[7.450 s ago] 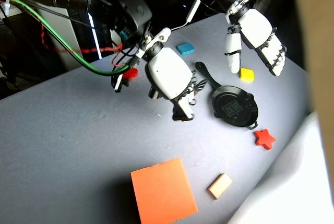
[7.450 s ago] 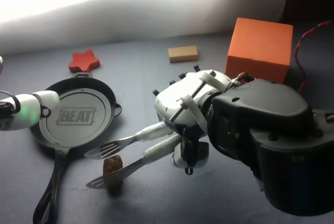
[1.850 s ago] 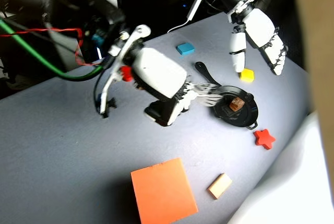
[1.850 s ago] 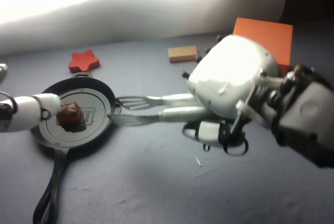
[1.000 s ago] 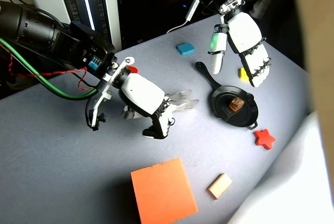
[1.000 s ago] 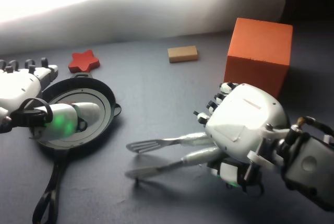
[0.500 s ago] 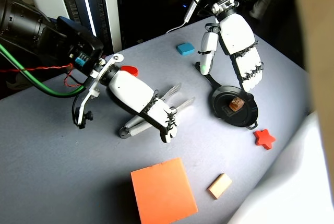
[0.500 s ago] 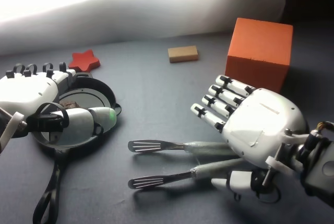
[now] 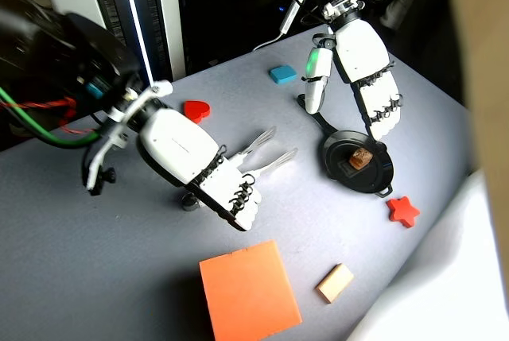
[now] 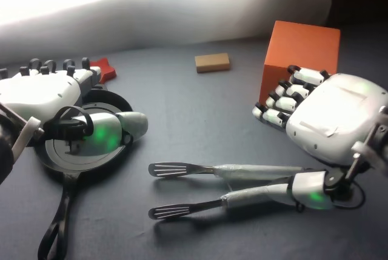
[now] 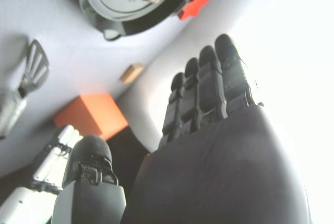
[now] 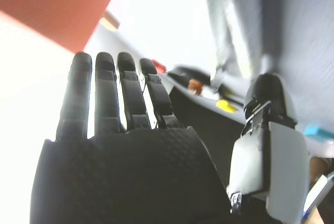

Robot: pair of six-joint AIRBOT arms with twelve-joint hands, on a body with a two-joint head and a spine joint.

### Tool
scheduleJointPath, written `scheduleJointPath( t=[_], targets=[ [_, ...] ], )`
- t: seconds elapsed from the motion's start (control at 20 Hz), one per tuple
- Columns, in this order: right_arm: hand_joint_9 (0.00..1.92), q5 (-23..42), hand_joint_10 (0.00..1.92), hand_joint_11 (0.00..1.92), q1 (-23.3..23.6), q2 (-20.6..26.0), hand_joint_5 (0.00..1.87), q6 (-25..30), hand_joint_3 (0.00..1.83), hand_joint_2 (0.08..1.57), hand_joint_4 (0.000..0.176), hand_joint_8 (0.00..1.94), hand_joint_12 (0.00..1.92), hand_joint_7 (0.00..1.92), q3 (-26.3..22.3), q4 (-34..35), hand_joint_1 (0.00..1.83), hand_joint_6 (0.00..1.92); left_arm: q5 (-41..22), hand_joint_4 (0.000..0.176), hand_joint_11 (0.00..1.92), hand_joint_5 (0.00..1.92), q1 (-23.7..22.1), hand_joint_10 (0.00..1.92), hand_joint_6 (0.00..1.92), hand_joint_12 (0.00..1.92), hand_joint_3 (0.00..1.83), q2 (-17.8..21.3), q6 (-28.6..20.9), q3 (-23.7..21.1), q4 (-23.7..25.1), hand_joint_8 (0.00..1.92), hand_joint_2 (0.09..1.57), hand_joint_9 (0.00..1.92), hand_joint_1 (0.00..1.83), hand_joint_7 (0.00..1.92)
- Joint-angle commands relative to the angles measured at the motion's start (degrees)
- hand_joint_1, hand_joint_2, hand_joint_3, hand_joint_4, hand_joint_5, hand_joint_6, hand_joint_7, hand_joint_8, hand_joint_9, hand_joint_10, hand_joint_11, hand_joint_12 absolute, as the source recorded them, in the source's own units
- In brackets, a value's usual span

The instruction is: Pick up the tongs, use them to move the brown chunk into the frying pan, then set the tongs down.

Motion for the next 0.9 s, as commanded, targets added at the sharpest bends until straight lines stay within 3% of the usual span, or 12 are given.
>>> scheduleJointPath(
  t=[0.0,0.1,0.15,0.25,0.3,0.35,0.4,0.5,0.7,0.75,0.8,0.85],
  targets=[
    [0.51,-2.12,0.33,0.00,1.57,1.85,0.54,0.00,0.01,1.15,0.000,0.06,1.42,0.68,-0.86,-1.52,0.15,0.20,-3.06,0.000,0.00,0.22,-0.80,0.03,0.02,0.66,0.01,0.20,0.34,0.54,3.85,0.02,1.20,0.28,0.00,0.33],
    [0.54,-8.71,0.77,0.00,4.16,6.15,0.73,0.03,0.01,1.23,0.000,0.13,1.67,0.91,-2.34,0.21,0.16,0.39,-3.06,0.000,0.06,0.43,-0.93,0.06,0.03,1.09,0.00,0.22,0.35,0.68,3.85,0.03,1.26,0.58,0.03,0.62],
    [0.61,-12.60,1.03,0.13,5.69,8.35,0.81,0.02,0.01,1.26,0.000,0.32,1.78,1.00,-2.83,1.39,0.20,0.56,-3.06,0.000,0.17,0.60,-0.95,0.12,0.06,1.24,0.00,0.26,0.39,0.66,3.85,0.06,1.28,0.76,0.09,0.80],
    [0.79,-18.59,1.46,0.46,8.62,12.09,0.96,0.01,0.01,1.30,0.000,0.88,1.92,1.09,-3.13,3.35,0.27,0.79,-3.05,0.000,0.35,0.91,-0.90,0.66,0.06,1.48,0.00,0.32,0.44,0.45,3.85,0.18,1.35,0.82,0.11,1.05],
    [0.88,-20.63,1.51,0.55,9.96,13.69,0.99,0.27,0.01,1.32,0.000,0.99,1.92,1.13,-3.13,3.45,0.25,0.87,-3.05,0.000,0.41,0.98,-0.92,1.17,0.26,1.67,0.00,0.32,0.44,0.36,3.85,0.75,1.38,0.75,0.13,0.94],
    [1.01,-21.34,1.68,0.65,11.39,15.32,1.04,1.84,0.02,1.37,0.000,1.20,1.92,1.20,-3.10,3.45,0.25,0.97,-3.05,0.000,0.43,0.88,-1.06,1.49,0.74,1.83,0.00,0.31,0.47,0.30,3.85,1.20,1.41,0.70,0.13,0.83],
    [1.12,-22.15,1.82,0.88,12.58,16.46,1.08,2.65,0.03,1.42,0.000,1.40,1.92,1.26,-3.00,3.45,0.31,1.24,-3.06,0.000,0.55,0.91,-1.15,1.66,1.11,1.90,0.00,0.29,0.67,0.27,3.85,1.37,1.42,0.80,0.17,0.92],
    [1.28,-27.58,1.91,1.19,15.36,18.99,1.12,4.94,0.04,1.46,0.000,1.67,1.92,1.33,-2.04,3.45,0.55,1.71,-3.06,0.000,0.78,1.03,-1.13,1.79,1.43,1.92,0.00,0.27,0.83,0.21,3.85,1.54,1.43,0.98,0.27,1.08],
    [1.36,-32.13,1.92,1.36,16.82,19.90,1.12,4.29,0.05,1.44,0.000,1.91,1.92,1.32,0.22,3.43,0.72,1.80,-3.30,0.000,0.99,1.02,-0.98,1.92,1.72,1.92,0.00,0.23,0.83,0.66,3.85,1.79,1.40,1.10,0.61,1.12],
    [1.37,-32.97,1.92,1.37,16.31,19.67,0.83,2.93,0.90,0.95,0.000,1.88,1.92,1.33,0.63,3.43,0.92,1.84,-3.30,0.000,0.99,1.01,-0.98,1.92,1.73,1.92,0.00,0.23,0.83,0.90,3.86,1.79,1.40,1.09,0.62,1.10],
    [1.37,-32.92,1.92,1.37,15.94,19.56,0.79,1.96,1.15,0.82,0.000,1.93,1.92,1.31,0.68,3.43,0.95,1.88,-3.30,0.000,0.99,1.01,-0.98,1.92,1.76,1.92,0.00,0.25,0.83,1.02,3.90,1.80,1.41,1.09,0.62,1.10],
    [1.37,-32.62,1.92,1.36,15.62,19.45,1.01,1.18,0.86,1.02,0.000,1.94,1.92,1.30,0.72,3.43,0.83,1.79,-3.30,0.000,0.97,1.00,-0.98,1.92,1.76,1.92,0.00,0.25,0.83,1.11,4.00,1.81,1.41,1.07,0.62,1.09]
  ],
)
